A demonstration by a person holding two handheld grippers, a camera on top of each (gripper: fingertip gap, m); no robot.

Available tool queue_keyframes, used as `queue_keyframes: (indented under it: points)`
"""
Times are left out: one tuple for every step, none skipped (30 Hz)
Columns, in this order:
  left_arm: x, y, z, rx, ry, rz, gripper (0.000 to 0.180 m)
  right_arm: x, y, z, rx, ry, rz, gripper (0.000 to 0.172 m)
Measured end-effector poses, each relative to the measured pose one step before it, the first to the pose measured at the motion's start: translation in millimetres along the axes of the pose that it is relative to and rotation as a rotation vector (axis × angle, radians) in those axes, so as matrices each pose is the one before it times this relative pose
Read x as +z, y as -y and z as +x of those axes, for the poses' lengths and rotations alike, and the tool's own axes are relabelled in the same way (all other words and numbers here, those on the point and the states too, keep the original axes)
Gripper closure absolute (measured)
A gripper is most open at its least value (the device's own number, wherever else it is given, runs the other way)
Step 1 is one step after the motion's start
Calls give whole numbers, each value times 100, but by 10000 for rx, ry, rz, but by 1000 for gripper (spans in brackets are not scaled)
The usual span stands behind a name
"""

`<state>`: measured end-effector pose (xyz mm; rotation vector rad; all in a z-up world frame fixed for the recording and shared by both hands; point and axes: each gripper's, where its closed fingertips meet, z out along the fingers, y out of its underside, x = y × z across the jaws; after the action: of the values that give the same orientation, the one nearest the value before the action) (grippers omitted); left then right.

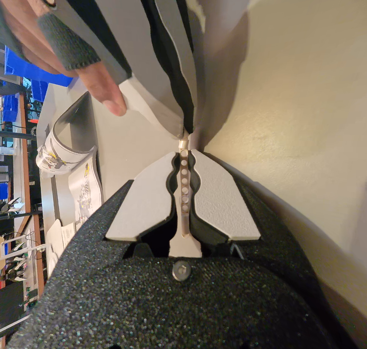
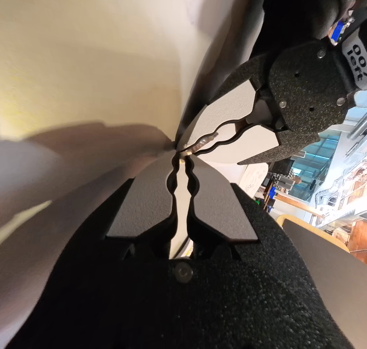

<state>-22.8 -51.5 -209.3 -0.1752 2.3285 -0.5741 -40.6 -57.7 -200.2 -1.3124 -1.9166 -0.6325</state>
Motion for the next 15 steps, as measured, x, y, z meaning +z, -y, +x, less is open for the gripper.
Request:
queue_keyframes:
  points:
    - [-30,36,78,-73,-90,82,170,-203,82,58,26,-17,71,167]
    - [-12,12,35,-63,-93,91,170,-147,58,33,-26,42,54,167]
    - [-14,7,27,-13,-129,77,170,6,121,-14,-115,77,67,167]
    - [-4,-96,-55,24,-141,43,170,-259,375,446,-105,-173,285,172]
    - [128,-995,-904,-111,379,-484,170,-527,1219,730,88,-175,746,172]
    - [-41,-819,-606,69,119,-197,170,-231,960,439,-19,32,449,172]
    - [-168,-481,-174,57,-96,-117,170,43,-179,132,-252,71,-131,172]
    - [-73,-168,-32,56,-4,-67,170,-1,-604,14,-99,54,-225,172]
    - [-1,3,3,-205,27,-21,171,-134,-406,89,111,-38,-75,172]
    - [-42,-3,51,-154,20,-48,171,-177,-245,110,195,-92,-51,172]
    - [-107,-22,110,-103,-22,-36,171,-140,-299,112,302,-129,-100,172]
    - [-84,-89,18,-158,59,-15,171,-110,-408,164,413,-209,-146,172]
    - [-50,-62,12,-199,88,40,171,-100,-480,200,422,-269,-165,172]
    - [-54,-77,-14,-158,123,6,171,-72,-522,315,474,-358,-187,172]
    - [-34,-238,-163,-73,241,-209,171,76,-681,275,684,-306,-282,172]
